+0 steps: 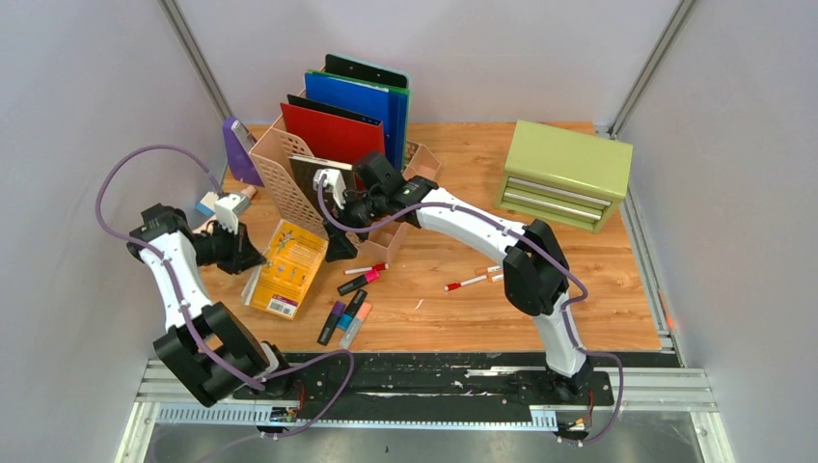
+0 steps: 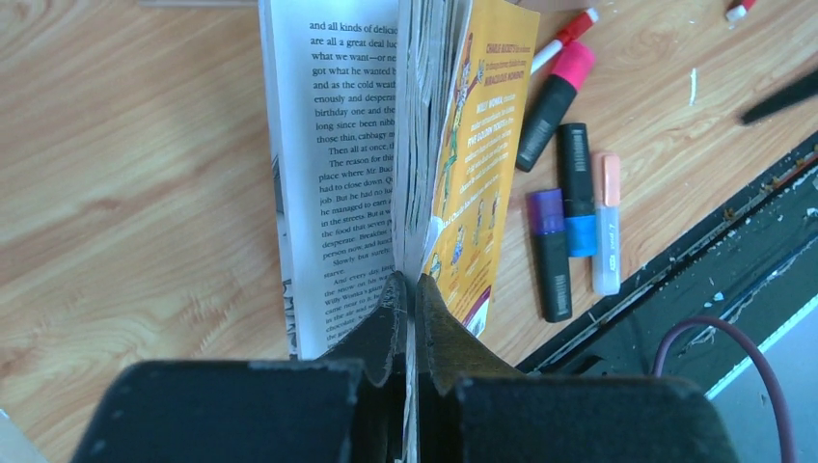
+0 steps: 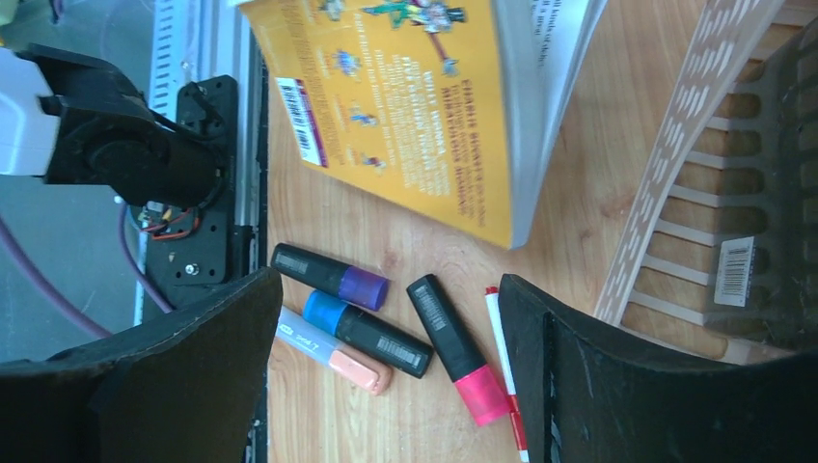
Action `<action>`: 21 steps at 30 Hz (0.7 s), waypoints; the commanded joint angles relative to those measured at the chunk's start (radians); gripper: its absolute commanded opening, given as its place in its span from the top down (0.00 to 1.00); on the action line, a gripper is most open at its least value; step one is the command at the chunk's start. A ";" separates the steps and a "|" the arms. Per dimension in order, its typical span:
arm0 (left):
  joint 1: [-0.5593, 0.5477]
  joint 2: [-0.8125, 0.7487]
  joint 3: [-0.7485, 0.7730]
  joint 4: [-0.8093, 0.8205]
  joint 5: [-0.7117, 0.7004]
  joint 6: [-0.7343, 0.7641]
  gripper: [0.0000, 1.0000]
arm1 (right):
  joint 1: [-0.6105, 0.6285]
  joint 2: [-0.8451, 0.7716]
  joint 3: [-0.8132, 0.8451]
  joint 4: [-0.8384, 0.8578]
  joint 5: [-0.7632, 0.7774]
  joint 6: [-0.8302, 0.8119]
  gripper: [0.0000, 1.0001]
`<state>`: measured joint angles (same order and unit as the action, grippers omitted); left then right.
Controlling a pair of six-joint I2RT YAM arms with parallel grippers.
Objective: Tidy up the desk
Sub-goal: Pick up the notebook from the corner of the board.
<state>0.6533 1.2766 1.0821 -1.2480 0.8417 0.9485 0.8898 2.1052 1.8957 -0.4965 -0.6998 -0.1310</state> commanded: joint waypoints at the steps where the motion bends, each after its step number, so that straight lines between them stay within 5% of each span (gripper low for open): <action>1: -0.010 -0.076 0.057 -0.119 0.102 0.120 1.00 | 0.010 0.026 0.070 0.036 0.031 -0.059 0.16; 14: -0.011 -0.143 0.041 -0.260 0.188 0.303 1.00 | 0.004 0.069 0.076 0.037 0.093 -0.042 0.13; 21: -0.011 -0.148 0.024 -0.274 0.232 0.328 1.00 | -0.021 0.074 0.044 0.036 0.000 0.039 0.12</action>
<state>0.6437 1.1553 1.1023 -1.4883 0.9791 1.2369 0.8829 2.1605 1.9362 -0.4953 -0.6392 -0.1474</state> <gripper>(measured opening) 0.017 0.873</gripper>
